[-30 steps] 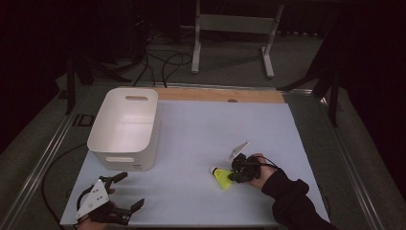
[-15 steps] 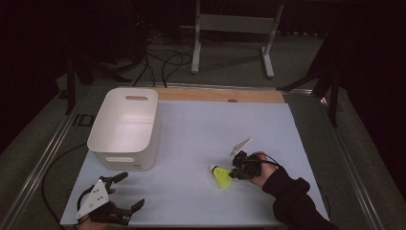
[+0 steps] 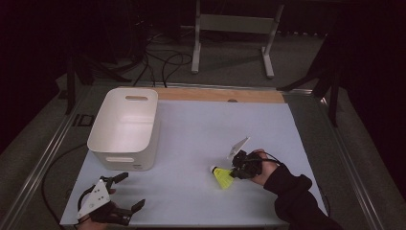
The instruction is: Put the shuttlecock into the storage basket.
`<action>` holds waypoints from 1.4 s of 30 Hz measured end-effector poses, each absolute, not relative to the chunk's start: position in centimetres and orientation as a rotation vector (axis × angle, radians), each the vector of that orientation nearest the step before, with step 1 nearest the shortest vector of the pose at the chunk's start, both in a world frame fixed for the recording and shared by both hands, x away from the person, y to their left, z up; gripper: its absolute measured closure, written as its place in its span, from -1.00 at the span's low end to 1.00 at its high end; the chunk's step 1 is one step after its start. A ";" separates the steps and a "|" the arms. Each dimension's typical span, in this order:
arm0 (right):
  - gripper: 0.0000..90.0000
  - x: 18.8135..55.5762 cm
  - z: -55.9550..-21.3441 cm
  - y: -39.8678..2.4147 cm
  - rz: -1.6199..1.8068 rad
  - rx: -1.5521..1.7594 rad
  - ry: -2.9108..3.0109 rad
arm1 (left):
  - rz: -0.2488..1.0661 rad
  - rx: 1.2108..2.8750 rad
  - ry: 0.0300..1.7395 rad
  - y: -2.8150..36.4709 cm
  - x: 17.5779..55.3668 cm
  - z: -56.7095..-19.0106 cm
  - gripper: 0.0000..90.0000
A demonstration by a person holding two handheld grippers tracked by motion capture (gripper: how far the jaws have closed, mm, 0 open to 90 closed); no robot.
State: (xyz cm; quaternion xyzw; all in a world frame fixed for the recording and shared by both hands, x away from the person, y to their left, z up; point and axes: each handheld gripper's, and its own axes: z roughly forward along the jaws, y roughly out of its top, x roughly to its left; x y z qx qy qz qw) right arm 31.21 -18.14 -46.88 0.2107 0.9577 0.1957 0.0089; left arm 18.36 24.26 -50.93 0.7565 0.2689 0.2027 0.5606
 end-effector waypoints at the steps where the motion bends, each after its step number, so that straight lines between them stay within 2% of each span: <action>1: 1.00 31.3 -46.8 -18.1 0.613 0.650 2.992 | 0.476 1.784 0.633 24.3 18.4 -50.9 -1.00; 42: 1.00 32.2 -40.3 -14.4 0.582 0.351 2.995 | 0.452 1.798 0.630 24.1 18.6 -51.1 -1.00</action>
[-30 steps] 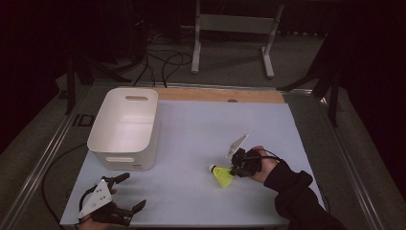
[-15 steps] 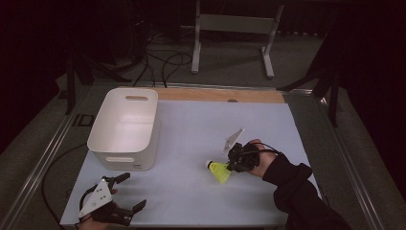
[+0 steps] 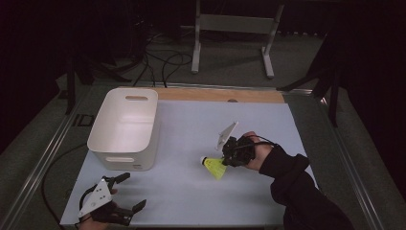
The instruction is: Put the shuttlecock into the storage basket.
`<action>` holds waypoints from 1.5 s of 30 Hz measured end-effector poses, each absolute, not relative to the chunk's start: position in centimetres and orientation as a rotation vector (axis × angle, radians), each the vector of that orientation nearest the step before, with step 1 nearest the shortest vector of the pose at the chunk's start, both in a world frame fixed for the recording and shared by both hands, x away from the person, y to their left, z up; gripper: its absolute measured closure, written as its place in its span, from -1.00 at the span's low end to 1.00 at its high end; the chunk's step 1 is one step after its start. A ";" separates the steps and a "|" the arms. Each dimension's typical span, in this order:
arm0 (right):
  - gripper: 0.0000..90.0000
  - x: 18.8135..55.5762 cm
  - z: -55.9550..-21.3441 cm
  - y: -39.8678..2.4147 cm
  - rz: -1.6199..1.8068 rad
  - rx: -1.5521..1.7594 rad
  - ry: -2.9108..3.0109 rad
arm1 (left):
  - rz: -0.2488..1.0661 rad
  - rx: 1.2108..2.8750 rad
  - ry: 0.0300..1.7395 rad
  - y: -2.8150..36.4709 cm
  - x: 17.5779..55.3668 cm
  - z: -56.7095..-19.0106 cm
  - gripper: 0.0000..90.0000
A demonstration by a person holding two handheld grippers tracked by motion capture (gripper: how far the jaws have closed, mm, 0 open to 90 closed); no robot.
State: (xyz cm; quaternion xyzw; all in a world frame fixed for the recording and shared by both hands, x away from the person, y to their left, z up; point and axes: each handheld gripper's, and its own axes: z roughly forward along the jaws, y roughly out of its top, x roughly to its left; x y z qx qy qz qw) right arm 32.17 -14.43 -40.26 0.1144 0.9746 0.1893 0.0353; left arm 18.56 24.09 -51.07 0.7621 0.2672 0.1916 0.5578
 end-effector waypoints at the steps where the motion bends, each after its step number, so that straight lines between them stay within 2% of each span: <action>1: 1.00 32.2 -40.1 -14.2 0.580 0.358 2.996 | 0.452 1.799 0.630 24.1 18.6 -51.1 -1.00; 45: 1.00 34.6 -34.0 -7.2 0.592 0.167 2.994 | 0.447 1.798 0.624 24.0 18.6 -51.1 -1.00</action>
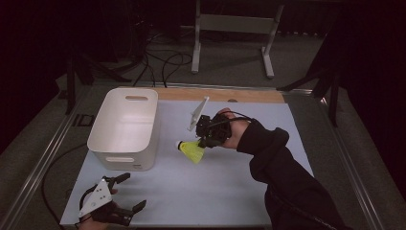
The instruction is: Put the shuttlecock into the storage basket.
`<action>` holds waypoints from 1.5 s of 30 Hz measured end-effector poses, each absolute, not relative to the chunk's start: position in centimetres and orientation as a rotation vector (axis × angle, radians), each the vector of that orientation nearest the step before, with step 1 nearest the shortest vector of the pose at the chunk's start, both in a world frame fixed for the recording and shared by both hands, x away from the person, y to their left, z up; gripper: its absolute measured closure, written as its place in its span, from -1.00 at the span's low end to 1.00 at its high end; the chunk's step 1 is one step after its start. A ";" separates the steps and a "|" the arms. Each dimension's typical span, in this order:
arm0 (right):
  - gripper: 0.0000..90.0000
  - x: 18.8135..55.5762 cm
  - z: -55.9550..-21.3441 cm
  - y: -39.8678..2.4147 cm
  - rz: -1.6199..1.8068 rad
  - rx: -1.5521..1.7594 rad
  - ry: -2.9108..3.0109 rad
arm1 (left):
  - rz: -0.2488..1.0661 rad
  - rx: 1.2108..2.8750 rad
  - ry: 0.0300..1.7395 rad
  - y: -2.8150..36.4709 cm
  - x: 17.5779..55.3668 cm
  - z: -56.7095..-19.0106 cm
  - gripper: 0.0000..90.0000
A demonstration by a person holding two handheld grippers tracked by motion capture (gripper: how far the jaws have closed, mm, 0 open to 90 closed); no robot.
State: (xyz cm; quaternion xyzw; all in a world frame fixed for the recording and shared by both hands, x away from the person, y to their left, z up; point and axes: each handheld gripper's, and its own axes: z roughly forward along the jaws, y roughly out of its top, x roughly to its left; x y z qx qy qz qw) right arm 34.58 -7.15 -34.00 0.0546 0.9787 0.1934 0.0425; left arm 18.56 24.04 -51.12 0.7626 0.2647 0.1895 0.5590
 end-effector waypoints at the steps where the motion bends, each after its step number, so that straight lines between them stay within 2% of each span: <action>1: 1.00 34.6 -33.9 -6.9 0.589 0.161 2.996 | 0.447 1.798 0.623 24.0 18.5 -51.1 -1.00; 45: 1.00 37.7 -31.3 2.6 0.619 0.025 2.998 | 0.437 1.792 0.612 24.1 18.6 -51.1 -1.00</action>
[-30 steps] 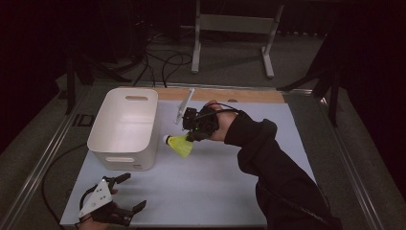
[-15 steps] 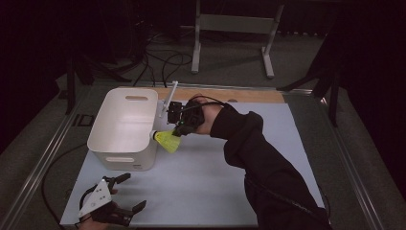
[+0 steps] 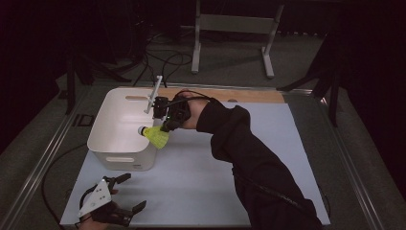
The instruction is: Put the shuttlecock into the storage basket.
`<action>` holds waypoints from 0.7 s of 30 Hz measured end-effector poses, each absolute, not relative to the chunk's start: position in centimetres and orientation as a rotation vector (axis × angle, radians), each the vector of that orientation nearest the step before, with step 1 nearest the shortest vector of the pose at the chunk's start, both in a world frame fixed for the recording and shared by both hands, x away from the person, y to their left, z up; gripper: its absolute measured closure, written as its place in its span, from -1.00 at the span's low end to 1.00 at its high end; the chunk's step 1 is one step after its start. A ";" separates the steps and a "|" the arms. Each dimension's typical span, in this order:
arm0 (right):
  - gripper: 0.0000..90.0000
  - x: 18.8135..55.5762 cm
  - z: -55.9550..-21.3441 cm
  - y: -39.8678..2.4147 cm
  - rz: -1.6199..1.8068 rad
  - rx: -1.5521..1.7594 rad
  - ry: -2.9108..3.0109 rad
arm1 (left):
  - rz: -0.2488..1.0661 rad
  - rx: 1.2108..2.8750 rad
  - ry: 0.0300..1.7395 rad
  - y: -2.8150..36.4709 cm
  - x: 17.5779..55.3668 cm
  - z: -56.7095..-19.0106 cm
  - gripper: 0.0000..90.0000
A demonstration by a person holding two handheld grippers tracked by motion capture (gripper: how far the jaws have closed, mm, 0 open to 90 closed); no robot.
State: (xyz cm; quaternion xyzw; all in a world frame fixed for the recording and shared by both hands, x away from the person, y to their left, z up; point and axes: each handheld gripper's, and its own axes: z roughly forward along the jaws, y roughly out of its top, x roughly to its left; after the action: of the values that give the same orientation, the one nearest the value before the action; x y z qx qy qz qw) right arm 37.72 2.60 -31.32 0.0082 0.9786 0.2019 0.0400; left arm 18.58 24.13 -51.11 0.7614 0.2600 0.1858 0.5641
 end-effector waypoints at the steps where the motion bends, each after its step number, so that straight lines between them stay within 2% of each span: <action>1: 1.00 37.8 -31.3 2.8 0.619 0.025 2.994 | 0.439 1.788 0.611 24.1 18.6 -51.1 -1.00; 21: 1.00 38.5 -31.0 6.2 0.627 -0.007 3.004 | 0.425 1.786 0.613 24.2 18.5 -51.2 -1.00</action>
State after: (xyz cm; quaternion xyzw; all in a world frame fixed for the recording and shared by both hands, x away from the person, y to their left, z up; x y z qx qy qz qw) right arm 38.51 6.23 -31.03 -0.0022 0.9783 0.2041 0.0365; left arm 18.54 24.22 -51.15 0.7601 0.2610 0.1809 0.5670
